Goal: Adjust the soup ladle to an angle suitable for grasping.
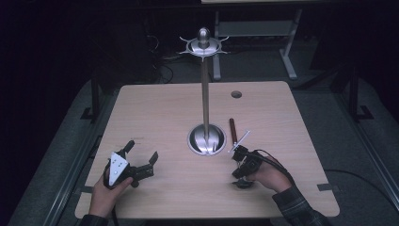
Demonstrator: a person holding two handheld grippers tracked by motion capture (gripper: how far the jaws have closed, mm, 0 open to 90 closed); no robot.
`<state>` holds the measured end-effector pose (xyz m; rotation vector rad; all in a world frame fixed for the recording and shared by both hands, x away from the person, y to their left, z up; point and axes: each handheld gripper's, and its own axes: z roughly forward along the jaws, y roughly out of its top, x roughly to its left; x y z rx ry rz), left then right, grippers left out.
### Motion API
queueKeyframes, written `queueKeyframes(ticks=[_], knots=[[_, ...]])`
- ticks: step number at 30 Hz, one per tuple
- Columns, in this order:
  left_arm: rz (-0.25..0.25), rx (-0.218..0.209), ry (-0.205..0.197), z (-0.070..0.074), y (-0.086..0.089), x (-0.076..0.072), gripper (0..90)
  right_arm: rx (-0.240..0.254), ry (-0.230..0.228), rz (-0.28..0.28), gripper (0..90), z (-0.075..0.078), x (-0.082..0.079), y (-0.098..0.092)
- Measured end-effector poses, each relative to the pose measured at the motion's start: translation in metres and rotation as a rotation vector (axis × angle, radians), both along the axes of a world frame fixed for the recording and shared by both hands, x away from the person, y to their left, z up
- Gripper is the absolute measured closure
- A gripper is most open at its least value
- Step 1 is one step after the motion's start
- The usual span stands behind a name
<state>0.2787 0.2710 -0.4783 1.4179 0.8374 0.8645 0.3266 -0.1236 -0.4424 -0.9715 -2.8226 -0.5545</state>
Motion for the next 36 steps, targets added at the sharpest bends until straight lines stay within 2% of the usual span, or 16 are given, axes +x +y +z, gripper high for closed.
queueKeyframes(ticks=[12, 15, 17, 31, 36], knots=[[0.0, -0.001, -0.001, 0.0, 0.0, 0.0, 0.3, -0.026, 0.017, -0.011, 89.8, 0.001, 0.001, -0.004], [0.001, -0.001, 0.0, 0.0, 0.0, 0.0, 0.3, -0.039, 0.023, -0.029, 89.8, 0.0, 0.001, -0.007], [0.0, -0.001, -0.001, 0.0, 0.0, 0.0, 0.3, -0.043, 0.014, -0.024, 89.8, 0.0, 0.003, -0.011], [0.0, -0.001, -0.002, 0.0, 0.0, 0.0, 0.3, -0.06, 0.033, -0.106, 89.9, 0.0, 0.012, -0.042], [0.0, -0.001, 0.001, 0.0, 0.0, 0.0, 0.3, -0.061, 0.029, -0.155, 89.8, 0.003, 0.015, -0.056]])
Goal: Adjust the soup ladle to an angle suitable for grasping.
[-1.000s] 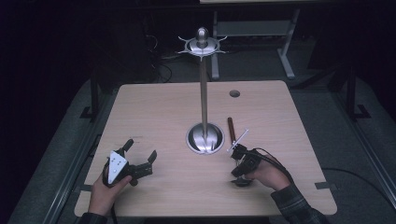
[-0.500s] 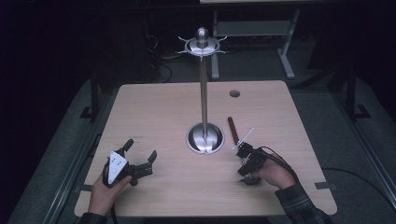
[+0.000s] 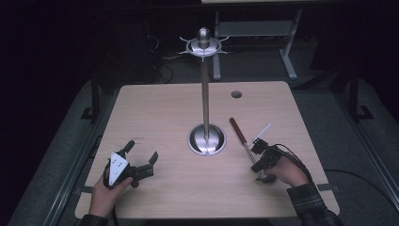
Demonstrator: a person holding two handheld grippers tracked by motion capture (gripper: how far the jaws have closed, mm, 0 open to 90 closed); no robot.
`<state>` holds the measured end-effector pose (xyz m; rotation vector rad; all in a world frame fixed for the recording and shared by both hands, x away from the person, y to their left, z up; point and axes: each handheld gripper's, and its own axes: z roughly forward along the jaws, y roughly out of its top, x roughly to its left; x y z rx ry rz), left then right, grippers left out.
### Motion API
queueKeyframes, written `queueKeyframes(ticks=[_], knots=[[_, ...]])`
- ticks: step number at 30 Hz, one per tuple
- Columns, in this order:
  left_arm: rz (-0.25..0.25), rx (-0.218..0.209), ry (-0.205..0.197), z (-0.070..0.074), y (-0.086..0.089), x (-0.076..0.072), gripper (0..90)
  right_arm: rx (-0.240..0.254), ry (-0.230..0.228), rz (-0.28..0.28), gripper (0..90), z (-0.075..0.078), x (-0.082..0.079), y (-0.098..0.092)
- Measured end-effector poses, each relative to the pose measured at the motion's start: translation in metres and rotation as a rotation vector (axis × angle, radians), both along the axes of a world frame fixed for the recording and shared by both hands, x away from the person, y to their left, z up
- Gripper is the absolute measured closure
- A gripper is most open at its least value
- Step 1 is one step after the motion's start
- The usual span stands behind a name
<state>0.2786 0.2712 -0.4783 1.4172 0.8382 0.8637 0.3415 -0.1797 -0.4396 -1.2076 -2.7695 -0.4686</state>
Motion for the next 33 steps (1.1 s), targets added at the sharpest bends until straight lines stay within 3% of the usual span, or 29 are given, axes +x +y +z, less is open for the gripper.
queueKeyframes(ticks=[11, 15, 17, 28, 33], knots=[[0.001, 0.0, 0.003, 0.0, 0.0, 0.0, 0.3, 0.011, -0.02, -0.086, 89.8, 0.005, 0.007, -0.032], [0.0, 0.001, 0.003, 0.0, 0.0, 0.0, 0.3, -0.024, -0.039, -0.129, 89.8, 0.006, 0.01, -0.042], [0.001, 0.001, 0.004, 0.0, 0.0, 0.0, 0.3, 0.008, -0.037, -0.134, 89.8, 0.006, 0.01, -0.046], [0.003, 0.002, 0.003, 0.0, 0.0, 0.0, 0.3, 0.058, -0.076, -0.143, 89.2, 0.018, 0.01, -0.043], [0.004, 0.004, 0.001, 0.0, 0.0, 0.0, 0.3, 0.089, -0.094, -0.163, 81.1, 0.024, 0.013, -0.041]])
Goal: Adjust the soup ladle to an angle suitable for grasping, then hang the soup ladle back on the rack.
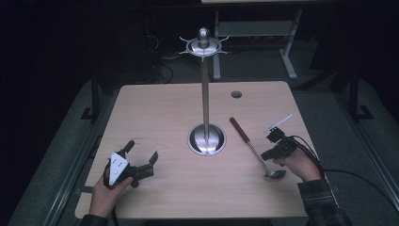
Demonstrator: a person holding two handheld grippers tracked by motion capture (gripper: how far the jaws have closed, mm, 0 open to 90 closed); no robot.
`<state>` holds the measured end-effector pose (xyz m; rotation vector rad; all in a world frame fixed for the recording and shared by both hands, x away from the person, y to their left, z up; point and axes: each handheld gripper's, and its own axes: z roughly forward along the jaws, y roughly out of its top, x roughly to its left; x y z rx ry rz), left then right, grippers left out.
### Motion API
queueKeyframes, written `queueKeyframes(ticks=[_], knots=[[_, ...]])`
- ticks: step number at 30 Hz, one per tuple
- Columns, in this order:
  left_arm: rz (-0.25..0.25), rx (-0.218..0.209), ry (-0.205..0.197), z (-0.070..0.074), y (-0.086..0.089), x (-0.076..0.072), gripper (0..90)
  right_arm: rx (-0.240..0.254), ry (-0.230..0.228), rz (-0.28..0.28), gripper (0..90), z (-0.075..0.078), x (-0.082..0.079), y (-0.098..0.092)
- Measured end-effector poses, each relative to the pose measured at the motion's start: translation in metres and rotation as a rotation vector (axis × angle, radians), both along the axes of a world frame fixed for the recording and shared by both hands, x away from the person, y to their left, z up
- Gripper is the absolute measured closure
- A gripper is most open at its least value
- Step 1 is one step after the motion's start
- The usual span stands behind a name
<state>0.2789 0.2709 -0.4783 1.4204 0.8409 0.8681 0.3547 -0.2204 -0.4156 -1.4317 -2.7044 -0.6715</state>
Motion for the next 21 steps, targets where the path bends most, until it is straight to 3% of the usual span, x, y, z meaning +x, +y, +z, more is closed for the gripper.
queueKeyframes(ticks=[10, 21], knots=[[0.002, -0.016, 0.001, 0.0, -0.001, 0.001, 0.3, 0.043, -0.013, -0.018, 73.9, 0.003, 0.015, 0.006], [0.003, -0.017, 0.002, 0.0, -0.001, 0.001, 0.3, 0.007, 0.007, -0.018, 68.9, 0.003, 0.046, 0.027]])
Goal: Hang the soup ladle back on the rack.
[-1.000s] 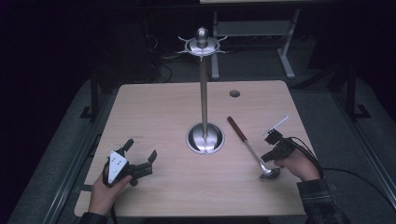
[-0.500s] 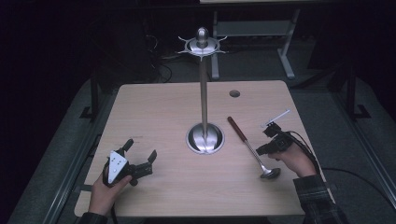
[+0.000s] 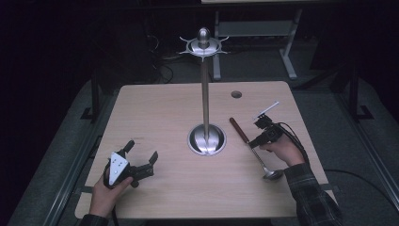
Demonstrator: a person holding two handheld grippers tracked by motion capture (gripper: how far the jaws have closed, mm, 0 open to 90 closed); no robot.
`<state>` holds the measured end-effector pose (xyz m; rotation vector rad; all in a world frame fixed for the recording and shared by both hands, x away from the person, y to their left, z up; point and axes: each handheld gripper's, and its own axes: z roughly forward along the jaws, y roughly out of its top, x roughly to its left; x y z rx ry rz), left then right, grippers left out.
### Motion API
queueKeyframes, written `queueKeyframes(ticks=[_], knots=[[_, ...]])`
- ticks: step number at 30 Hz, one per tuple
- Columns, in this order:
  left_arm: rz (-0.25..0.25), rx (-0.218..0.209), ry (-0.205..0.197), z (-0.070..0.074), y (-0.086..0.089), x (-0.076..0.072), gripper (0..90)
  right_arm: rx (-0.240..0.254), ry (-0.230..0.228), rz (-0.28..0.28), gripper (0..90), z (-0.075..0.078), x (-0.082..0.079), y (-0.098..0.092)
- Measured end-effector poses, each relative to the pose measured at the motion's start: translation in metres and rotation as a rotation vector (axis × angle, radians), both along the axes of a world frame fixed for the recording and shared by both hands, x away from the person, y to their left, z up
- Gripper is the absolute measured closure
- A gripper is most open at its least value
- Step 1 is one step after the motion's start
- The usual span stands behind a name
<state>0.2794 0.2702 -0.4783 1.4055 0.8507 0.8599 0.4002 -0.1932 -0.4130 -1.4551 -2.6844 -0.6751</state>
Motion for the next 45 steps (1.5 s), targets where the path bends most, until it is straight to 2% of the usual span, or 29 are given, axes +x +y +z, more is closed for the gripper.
queueKeyframes(ticks=[9, 10, 14, 19, 21, 24, 27, 38, 45], knots=[[-0.001, 0.0, -0.001, 0.0, 0.0, 0.0, 0.3, -0.027, 0.01, -0.027, 67.5, -0.002, 0.025, 0.013], [-0.001, -0.001, -0.002, 0.0, 0.0, 0.0, 0.3, -0.043, 0.014, -0.02, 67.1, -0.003, 0.029, 0.015], [-0.002, 0.002, -0.003, 0.0, 0.0, 0.0, 0.3, -0.052, 0.023, -0.02, 66.8, -0.005, 0.034, 0.019], [-0.004, 0.003, -0.006, 0.0, 0.0, 0.0, 0.3, -0.1, 0.03, -0.032, 66.3, -0.012, 0.043, 0.026], [-0.004, 0.006, -0.005, 0.0, 0.001, -0.001, 0.3, -0.105, 0.034, -0.03, 66.9, -0.015, 0.045, 0.029], [-0.002, 0.004, -0.004, 0.0, 0.001, 0.0, 0.3, -0.122, 0.047, -0.024, 67.2, -0.021, 0.047, 0.032], [-0.003, 0.002, -0.005, 0.0, 0.0, 0.0, 0.3, -0.147, 0.039, -0.017, 67.8, -0.024, 0.048, 0.035], [-0.004, 0.004, -0.005, 0.0, 0.0, -0.001, 0.3, -0.182, 0.031, -0.013, 69.2, -0.027, 0.047, 0.041], [-0.003, 0.004, -0.008, 0.0, 0.0, -0.001, 0.3, -0.155, 0.04, -0.06, 73.4, -0.028, 0.046, 0.041]])
